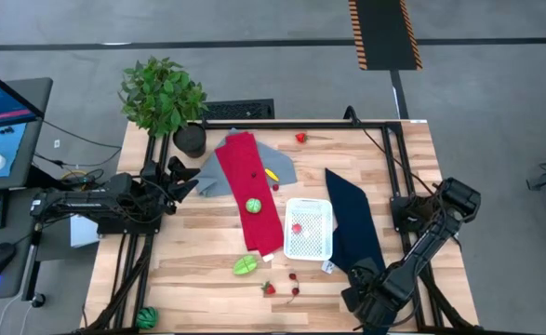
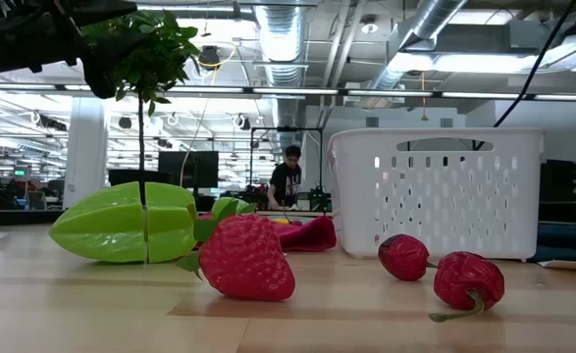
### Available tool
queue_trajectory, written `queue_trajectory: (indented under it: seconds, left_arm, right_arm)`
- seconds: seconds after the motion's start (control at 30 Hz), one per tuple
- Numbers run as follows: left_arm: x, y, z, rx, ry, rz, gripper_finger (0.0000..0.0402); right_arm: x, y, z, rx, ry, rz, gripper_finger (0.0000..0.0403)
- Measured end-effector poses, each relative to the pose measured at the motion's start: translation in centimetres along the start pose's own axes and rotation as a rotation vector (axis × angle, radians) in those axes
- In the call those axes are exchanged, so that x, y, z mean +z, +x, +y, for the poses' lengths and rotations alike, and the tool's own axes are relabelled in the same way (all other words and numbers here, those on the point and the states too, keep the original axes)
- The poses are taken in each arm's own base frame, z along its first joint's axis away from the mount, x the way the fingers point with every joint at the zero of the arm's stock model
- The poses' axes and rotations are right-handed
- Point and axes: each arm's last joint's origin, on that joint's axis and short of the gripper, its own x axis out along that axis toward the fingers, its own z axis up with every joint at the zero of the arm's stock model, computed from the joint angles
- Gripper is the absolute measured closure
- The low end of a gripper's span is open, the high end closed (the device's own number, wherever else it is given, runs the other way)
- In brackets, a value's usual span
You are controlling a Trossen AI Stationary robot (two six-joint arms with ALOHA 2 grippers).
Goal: Pick and placing Produce into tupperware
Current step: Put the cherry into the white bin
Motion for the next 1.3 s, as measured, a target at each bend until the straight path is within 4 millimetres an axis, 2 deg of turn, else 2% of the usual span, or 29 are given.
queue_trajectory:
  seconds: [0.23, 0.53, 0.8, 1.07, 1.3]
  left_arm:
    - [0.0, 0.0, 0.0, 0.0, 0.0, 0.0, 0.0205]
    - [0.0, 0.0, 0.0, -0.001, -0.001, -0.002, 0.0205]
    - [0.0, 0.0, 0.0, -0.001, -0.001, -0.002, 0.0205]
    - [0.0, 0.0, 0.0, -0.001, -0.001, -0.002, 0.0205]
    - [0.0, 0.0, 0.0, -0.001, -0.001, -0.002, 0.0205]
  right_arm:
    - [-0.2, 0.0, -0.2, -0.003, -0.004, -0.003, 0.0249]
    - [-0.4, 2.1, 0.5, -0.058, -0.039, 0.004, 0.0248]
    - [-0.6, 2.4, 0.5, -0.071, -0.034, 0.021, 0.0263]
    - [-0.6, 2.4, 0.5, -0.066, -0.033, 0.024, 0.0302]
    - [-0.6, 2.4, 0.6, -0.061, -0.039, 0.027, 0.037]
